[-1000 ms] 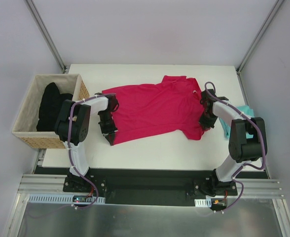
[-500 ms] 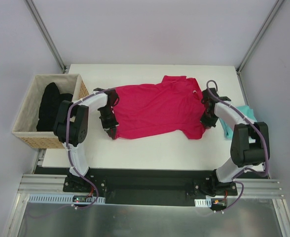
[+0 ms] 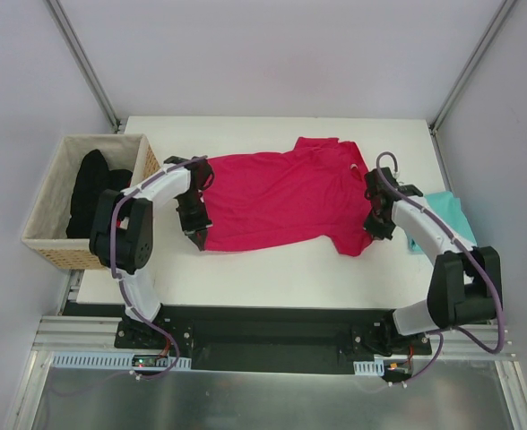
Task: Fold and stack the t-shirts
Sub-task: Grap the side of the flattened tshirt closest away from the robot with both arms
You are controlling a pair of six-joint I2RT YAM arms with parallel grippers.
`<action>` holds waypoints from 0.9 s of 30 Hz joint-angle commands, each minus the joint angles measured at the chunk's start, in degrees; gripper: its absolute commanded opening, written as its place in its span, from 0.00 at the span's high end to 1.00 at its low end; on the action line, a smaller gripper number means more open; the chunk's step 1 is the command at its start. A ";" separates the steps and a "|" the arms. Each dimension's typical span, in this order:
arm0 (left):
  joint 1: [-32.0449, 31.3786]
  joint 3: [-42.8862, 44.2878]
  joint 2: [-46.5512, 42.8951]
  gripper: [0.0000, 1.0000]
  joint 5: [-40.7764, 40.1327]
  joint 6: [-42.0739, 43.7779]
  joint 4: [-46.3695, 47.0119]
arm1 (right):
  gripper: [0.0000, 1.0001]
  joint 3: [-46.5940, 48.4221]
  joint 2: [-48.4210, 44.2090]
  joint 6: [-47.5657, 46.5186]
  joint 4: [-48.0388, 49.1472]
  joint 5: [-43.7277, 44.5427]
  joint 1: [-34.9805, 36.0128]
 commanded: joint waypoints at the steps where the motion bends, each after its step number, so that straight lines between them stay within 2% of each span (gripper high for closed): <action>1: 0.43 -1.72 -4.79 1.00 -1.88 1.68 -2.88 | 0.99 -0.85 -5.77 3.15 -4.14 2.94 1.00; 14: 0.78 -3.57 -7.78 1.00 -3.03 3.71 -3.50 | 0.99 -4.72 -15.63 9.04 -8.98 6.29 3.37; 27: 0.96 -0.15 -6.90 1.00 -3.55 3.62 -4.90 | 0.99 -2.18 -11.24 7.55 -8.01 5.93 3.72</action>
